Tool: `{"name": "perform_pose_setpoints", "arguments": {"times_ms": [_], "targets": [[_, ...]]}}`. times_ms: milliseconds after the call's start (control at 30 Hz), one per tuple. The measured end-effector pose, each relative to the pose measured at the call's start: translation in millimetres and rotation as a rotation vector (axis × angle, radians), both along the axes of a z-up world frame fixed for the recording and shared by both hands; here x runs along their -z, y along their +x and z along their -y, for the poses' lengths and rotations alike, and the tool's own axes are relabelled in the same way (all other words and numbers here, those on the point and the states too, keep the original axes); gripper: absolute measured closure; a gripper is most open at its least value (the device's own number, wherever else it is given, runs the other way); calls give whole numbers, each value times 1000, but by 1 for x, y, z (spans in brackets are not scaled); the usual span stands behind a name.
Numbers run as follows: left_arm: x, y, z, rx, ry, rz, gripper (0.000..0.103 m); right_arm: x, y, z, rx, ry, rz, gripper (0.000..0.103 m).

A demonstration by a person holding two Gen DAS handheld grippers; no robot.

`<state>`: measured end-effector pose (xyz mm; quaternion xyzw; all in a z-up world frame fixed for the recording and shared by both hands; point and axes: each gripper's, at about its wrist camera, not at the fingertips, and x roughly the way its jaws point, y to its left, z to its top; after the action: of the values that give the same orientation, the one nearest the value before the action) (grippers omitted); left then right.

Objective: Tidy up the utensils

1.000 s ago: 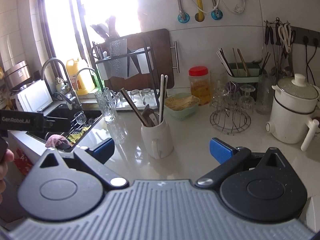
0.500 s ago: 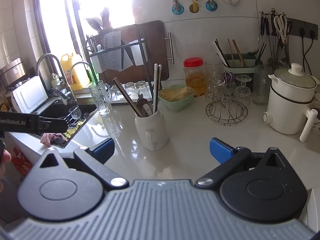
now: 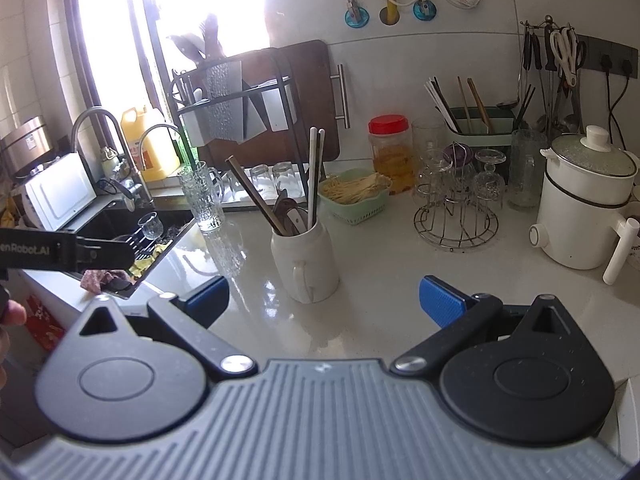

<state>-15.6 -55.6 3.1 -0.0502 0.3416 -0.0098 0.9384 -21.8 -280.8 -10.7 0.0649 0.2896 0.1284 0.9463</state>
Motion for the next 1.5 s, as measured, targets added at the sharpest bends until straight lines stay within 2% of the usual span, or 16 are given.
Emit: {"name": "perform_pose_setpoints", "arguments": {"times_ms": [1500], "targets": [[-3,1,2,11,-7,-8,4,3,0,1,27,18,-5,0]]}}
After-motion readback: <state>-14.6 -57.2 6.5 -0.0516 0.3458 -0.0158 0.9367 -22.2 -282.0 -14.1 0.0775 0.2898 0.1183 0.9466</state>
